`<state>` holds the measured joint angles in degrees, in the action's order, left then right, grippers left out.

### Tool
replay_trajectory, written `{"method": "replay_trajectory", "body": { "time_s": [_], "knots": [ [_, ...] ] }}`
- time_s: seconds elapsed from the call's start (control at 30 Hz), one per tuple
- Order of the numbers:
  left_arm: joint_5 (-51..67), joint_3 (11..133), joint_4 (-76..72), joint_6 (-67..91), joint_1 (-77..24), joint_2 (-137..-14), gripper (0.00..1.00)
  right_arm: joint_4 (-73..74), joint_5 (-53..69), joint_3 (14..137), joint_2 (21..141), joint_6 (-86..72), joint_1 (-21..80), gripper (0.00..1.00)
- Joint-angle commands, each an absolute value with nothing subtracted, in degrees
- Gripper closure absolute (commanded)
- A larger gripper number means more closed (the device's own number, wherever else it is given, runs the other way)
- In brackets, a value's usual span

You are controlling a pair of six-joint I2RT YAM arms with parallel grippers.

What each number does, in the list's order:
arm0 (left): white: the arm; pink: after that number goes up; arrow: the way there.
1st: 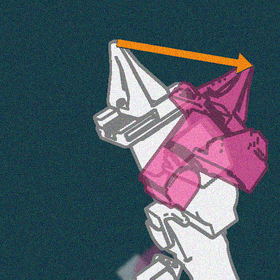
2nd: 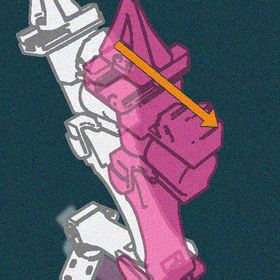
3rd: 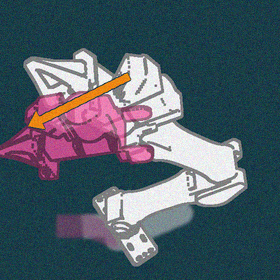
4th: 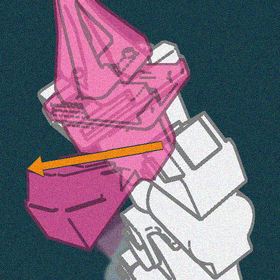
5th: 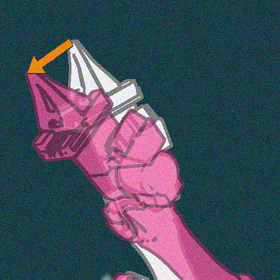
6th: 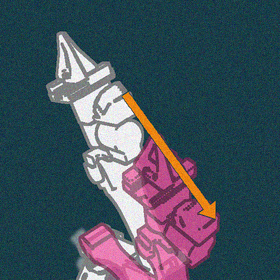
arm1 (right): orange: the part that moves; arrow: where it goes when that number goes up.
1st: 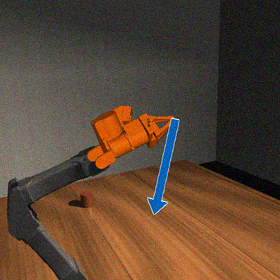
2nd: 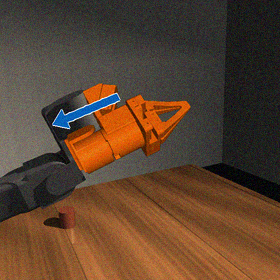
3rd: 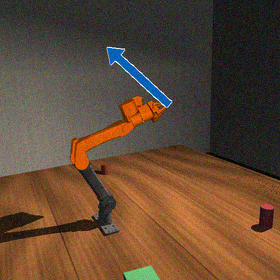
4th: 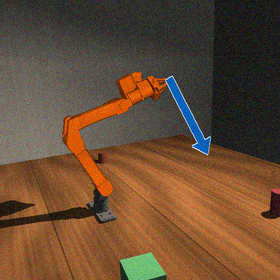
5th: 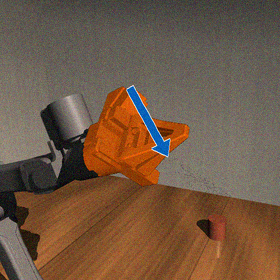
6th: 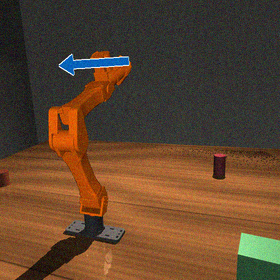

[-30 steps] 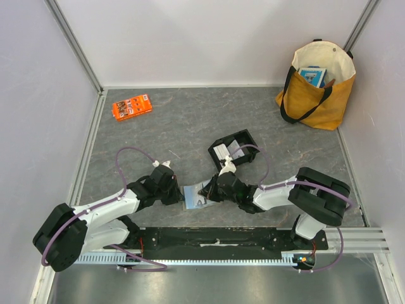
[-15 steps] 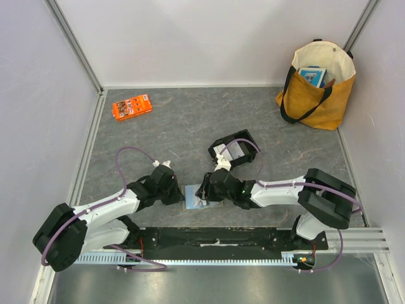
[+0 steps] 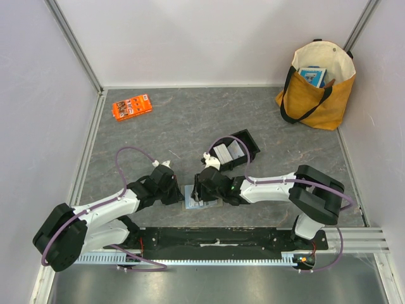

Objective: Put the credit cards into the card holder
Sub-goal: Insert the credit card into the card holder.

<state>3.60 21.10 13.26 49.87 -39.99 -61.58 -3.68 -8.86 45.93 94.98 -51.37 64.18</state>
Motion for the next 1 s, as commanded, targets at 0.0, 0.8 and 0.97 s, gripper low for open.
{"method": "replay_trajectory", "body": {
  "time_s": [0.0,0.8,0.97],
  "knots": [
    [3.5,22.8,12.7,49.2,-40.2,-61.4,0.98,-2.0,-6.1,50.4,97.6,-50.7,65.7,0.45],
    [3.0,22.7,14.6,49.2,-40.2,-59.2,0.98,-4.7,-12.4,47.3,90.8,-48.8,65.2,0.48],
    [3.0,22.7,15.6,49.0,-40.2,-56.7,0.98,-2.4,-13.8,48.2,84.4,-43.5,62.8,0.41]
  ]
}}
